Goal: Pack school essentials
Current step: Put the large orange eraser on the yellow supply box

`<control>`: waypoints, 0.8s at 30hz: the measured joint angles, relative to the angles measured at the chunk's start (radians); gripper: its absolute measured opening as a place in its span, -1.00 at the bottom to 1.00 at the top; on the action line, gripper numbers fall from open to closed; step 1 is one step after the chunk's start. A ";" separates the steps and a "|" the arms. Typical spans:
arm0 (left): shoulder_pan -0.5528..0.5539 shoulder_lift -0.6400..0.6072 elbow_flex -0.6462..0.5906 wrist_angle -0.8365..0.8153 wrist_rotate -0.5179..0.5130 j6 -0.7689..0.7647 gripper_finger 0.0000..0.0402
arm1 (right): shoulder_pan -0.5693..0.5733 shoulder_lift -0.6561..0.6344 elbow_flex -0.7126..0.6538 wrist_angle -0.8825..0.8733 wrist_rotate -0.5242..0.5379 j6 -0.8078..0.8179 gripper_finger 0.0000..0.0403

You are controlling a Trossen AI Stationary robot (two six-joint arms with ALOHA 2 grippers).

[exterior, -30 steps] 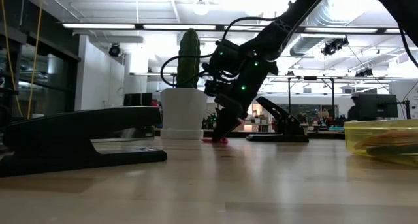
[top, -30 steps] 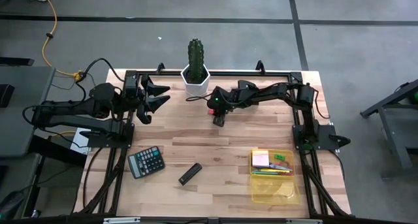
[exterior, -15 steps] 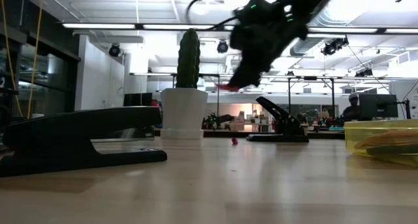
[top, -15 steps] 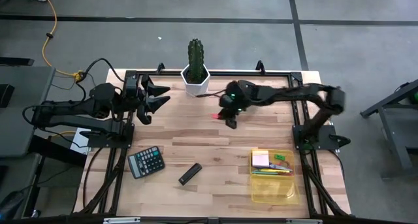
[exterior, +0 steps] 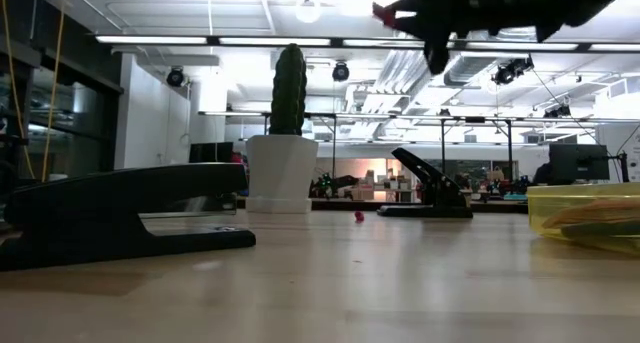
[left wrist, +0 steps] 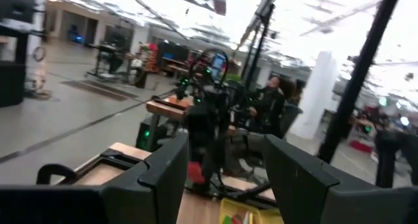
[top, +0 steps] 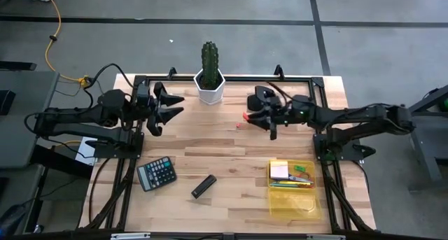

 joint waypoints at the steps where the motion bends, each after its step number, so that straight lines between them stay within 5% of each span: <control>1: 0.000 0.003 0.000 0.000 0.012 0.010 -0.07 | 0.009 -0.015 0.000 0.005 0.019 -0.010 -0.62; 19: 0.000 0.027 0.000 0.001 0.030 0.005 -0.07 | 0.046 -0.041 0.094 0.008 0.065 -0.107 -0.62; 24: 0.000 0.027 0.000 0.001 0.031 0.006 -0.07 | 0.060 -0.042 0.094 -0.051 -0.042 0.017 -0.62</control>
